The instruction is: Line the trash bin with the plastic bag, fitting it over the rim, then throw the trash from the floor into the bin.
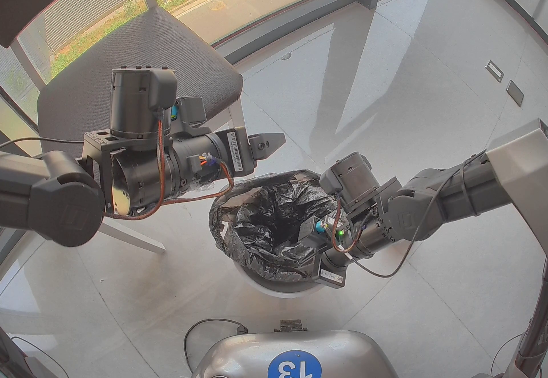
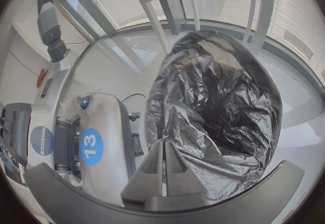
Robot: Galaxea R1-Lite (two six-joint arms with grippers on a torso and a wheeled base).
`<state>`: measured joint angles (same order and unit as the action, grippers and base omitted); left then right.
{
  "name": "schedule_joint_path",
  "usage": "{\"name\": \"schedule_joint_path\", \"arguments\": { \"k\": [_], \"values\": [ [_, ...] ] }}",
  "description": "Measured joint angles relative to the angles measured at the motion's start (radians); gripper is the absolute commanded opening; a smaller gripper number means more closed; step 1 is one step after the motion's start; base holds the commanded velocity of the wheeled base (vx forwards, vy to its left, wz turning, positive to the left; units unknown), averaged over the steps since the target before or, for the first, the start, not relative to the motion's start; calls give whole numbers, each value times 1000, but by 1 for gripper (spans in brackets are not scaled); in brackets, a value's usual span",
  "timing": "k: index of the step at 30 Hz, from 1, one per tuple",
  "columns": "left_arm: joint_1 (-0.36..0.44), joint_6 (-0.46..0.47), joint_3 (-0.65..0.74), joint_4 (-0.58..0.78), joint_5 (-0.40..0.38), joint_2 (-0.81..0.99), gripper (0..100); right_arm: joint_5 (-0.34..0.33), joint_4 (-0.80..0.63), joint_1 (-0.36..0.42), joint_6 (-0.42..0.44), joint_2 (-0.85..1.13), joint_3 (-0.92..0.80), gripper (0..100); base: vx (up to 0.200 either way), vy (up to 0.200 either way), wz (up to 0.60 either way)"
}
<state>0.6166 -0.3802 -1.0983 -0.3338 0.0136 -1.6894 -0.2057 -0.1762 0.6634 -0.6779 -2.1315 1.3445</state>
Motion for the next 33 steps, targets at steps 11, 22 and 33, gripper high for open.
{"name": "schedule_joint_path", "arguments": {
  "k": [11, 22, 33],
  "values": [
    [-1, 0, 6, 0, 1, 12, 100, 0, 2, 123, 3, 69, -105, 0, 0, 0, 0],
    [-3, -1, 28, -3, 1, 33, 100, 1, 5, 153, 26, 78, -103, 0, 0, 0, 0],
    [-3, -1, 30, -15, 0, 33, 100, 1, 7, 95, 25, 82, -61, 100, 0, 0, 0]
  ]
}}
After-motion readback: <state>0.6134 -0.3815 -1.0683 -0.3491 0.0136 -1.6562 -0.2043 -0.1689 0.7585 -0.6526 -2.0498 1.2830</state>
